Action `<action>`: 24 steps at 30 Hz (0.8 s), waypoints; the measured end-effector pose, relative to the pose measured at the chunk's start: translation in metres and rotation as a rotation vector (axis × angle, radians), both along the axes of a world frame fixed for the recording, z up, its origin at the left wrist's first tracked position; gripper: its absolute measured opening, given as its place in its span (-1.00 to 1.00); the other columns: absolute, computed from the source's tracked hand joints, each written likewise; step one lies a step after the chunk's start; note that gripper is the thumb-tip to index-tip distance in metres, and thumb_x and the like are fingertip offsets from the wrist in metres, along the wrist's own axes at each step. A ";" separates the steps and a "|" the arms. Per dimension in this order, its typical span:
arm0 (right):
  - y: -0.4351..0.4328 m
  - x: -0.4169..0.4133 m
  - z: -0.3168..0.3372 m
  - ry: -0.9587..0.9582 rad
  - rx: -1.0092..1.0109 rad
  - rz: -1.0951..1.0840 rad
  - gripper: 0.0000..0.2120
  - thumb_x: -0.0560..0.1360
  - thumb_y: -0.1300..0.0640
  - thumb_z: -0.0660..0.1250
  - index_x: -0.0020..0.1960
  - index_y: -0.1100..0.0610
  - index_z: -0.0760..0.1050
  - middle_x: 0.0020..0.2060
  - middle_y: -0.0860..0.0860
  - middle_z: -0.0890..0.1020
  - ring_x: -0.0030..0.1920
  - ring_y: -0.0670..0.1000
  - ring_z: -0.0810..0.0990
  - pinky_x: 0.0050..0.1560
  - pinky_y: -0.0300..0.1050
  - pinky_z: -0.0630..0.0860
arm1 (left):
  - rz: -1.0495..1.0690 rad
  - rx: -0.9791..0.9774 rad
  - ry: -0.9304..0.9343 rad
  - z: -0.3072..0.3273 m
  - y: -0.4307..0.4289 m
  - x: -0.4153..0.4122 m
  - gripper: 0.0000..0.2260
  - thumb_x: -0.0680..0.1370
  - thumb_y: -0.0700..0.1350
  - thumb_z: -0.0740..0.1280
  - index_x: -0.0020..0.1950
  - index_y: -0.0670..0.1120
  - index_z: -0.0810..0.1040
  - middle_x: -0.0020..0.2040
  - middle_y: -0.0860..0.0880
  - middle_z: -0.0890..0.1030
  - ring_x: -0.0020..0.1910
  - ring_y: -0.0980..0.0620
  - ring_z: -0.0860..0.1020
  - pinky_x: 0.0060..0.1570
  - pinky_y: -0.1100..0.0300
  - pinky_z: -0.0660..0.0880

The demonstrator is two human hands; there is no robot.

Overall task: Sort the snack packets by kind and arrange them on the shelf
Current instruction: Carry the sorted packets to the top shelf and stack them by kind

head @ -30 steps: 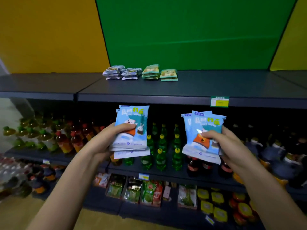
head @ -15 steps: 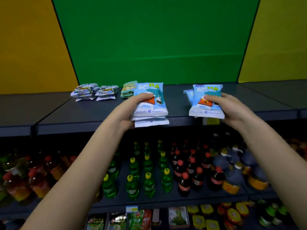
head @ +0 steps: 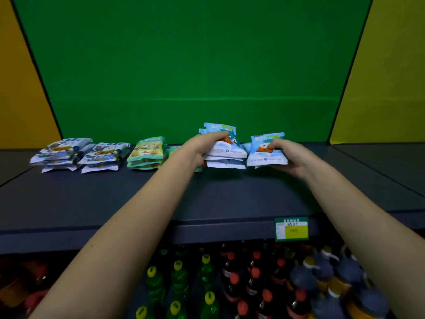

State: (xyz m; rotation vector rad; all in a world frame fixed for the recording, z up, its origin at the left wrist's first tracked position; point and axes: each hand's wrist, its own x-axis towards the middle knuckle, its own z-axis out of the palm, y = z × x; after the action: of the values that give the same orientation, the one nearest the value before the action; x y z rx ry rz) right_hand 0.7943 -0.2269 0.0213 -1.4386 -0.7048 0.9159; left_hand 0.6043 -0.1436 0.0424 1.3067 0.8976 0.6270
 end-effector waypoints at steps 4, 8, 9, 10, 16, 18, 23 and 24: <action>0.025 0.014 -0.011 -0.034 -0.043 -0.012 -0.93 0.47 0.24 0.29 -0.19 0.18 0.50 -0.38 0.06 0.62 -0.43 -0.07 0.61 -0.47 -0.27 0.56 | 0.026 0.006 0.082 -0.006 0.018 0.024 -0.75 0.54 -0.01 0.32 -0.29 -0.10 0.49 -0.57 -0.02 0.58 -0.60 0.07 0.55 -0.52 0.21 0.54; 0.044 0.022 -0.019 -0.146 -0.083 -0.069 -0.92 0.45 0.23 0.37 -0.13 0.25 0.51 -0.33 0.10 0.59 -0.36 0.00 0.57 -0.32 -0.16 0.54 | 0.068 0.045 0.161 -0.018 0.033 0.041 -0.75 0.55 -0.02 0.30 -0.29 -0.10 0.46 -0.56 -0.01 0.56 -0.54 0.06 0.53 -0.40 0.17 0.53; 0.047 0.024 -0.021 -0.221 -0.105 -0.097 -0.89 0.44 0.20 0.39 -0.11 0.25 0.52 -0.32 0.10 0.59 -0.35 0.02 0.56 -0.29 -0.16 0.51 | 0.087 0.070 0.170 -0.019 0.036 0.045 -0.78 0.56 -0.02 0.29 -0.24 -0.10 0.48 -0.48 -0.04 0.59 -0.50 0.04 0.53 -0.37 0.16 0.53; 0.050 0.026 -0.022 -0.326 -0.137 -0.125 -0.86 0.43 0.14 0.40 -0.12 0.22 0.54 -0.30 0.11 0.60 -0.32 0.04 0.55 -0.25 -0.15 0.47 | 0.106 0.110 0.190 -0.021 0.039 0.047 -0.81 0.56 -0.02 0.29 -0.15 -0.12 0.51 -0.35 -0.09 0.61 -0.42 0.00 0.55 -0.30 0.14 0.54; 0.048 0.027 -0.022 -0.688 -0.235 -0.169 -0.73 0.48 0.02 0.31 0.02 0.20 0.58 0.08 0.13 0.62 0.08 0.11 0.54 0.12 -0.05 0.44 | 0.198 0.495 0.552 -0.022 0.047 0.048 -0.48 0.55 0.02 0.27 0.35 -0.31 0.31 0.36 -0.25 0.39 0.31 -0.20 0.40 0.28 0.05 0.36; 0.035 0.023 -0.018 -0.751 -0.197 -0.181 -0.71 0.49 0.05 0.29 0.12 0.19 0.55 0.15 0.12 0.59 0.18 0.11 0.52 0.15 -0.08 0.41 | 0.214 0.637 0.609 -0.019 0.038 0.039 -0.49 0.55 0.01 0.26 0.37 -0.29 0.28 0.37 -0.25 0.36 0.33 -0.21 0.37 0.29 0.02 0.35; -0.032 0.004 -0.007 -1.023 -0.112 -0.163 -0.77 0.49 0.09 0.31 0.12 0.07 0.58 0.14 0.05 0.62 0.20 0.08 0.53 0.20 -0.12 0.38 | 0.270 1.040 0.591 -0.014 -0.009 -0.014 -0.79 0.52 -0.03 0.27 0.05 -0.10 0.58 0.07 -0.11 0.63 0.08 -0.15 0.54 -0.02 0.10 0.43; -0.049 -0.001 -0.005 -1.085 -0.071 -0.174 -0.79 0.48 0.11 0.31 0.10 0.07 0.58 0.12 0.06 0.63 0.18 0.08 0.54 0.20 -0.10 0.39 | 0.279 1.098 0.596 -0.014 -0.022 -0.028 -0.82 0.51 -0.04 0.27 -0.01 -0.08 0.59 0.01 -0.10 0.65 0.04 -0.16 0.56 -0.05 0.10 0.45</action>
State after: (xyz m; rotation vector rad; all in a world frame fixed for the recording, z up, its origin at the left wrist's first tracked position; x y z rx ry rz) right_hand 0.7931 -0.2757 0.0161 -2.0000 -1.2985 -0.0577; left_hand 0.5766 -0.1652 0.0280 2.4602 1.2940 1.0437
